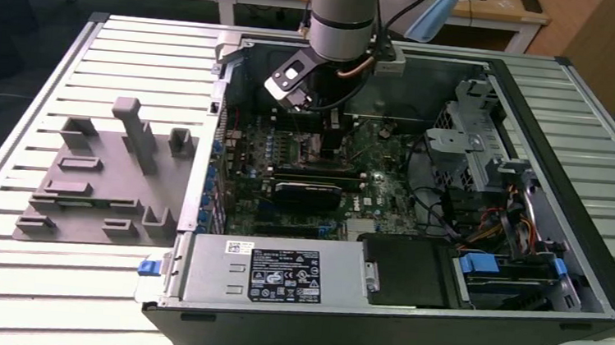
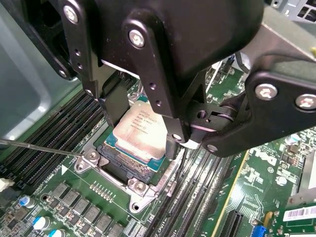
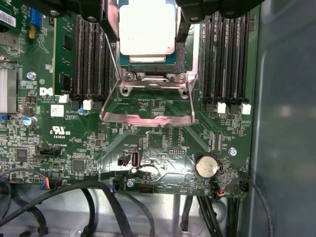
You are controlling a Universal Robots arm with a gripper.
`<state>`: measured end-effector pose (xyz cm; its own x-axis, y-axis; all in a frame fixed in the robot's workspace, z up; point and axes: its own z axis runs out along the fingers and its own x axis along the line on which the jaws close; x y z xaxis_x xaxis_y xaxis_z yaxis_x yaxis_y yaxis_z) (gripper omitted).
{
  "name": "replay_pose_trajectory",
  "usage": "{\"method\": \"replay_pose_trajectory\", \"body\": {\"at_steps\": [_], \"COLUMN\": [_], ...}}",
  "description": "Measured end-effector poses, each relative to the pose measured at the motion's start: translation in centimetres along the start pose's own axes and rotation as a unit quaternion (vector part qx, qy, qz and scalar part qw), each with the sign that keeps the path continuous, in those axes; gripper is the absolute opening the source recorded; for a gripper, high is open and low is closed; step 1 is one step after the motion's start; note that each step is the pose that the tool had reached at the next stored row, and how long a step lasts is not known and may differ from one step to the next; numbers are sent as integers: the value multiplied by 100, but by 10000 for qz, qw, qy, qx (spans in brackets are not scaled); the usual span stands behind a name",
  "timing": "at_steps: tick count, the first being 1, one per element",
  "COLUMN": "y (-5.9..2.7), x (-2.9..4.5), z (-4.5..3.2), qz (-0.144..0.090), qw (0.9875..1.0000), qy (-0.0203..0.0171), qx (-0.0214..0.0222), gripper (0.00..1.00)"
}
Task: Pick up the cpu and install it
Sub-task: 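Place the cpu into insertion slot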
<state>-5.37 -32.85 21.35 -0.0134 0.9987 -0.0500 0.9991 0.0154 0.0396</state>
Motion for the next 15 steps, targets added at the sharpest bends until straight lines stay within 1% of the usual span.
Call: {"method": "replay_pose_trajectory", "body": {"at_steps": [3, 9, 12, 15], "y": [-1, -3, -2, -3], "x": [1, 2, 3, 4], "z": [18, 45, 46, 63], "qz": [17, 139, 140, 140], "qw": [10000, 9999, 9999, 9999], "qy": [-1, -6, -6, -4], "qx": [1, 8, 7, 7], "gripper": [54, 54, 54, 54]}}
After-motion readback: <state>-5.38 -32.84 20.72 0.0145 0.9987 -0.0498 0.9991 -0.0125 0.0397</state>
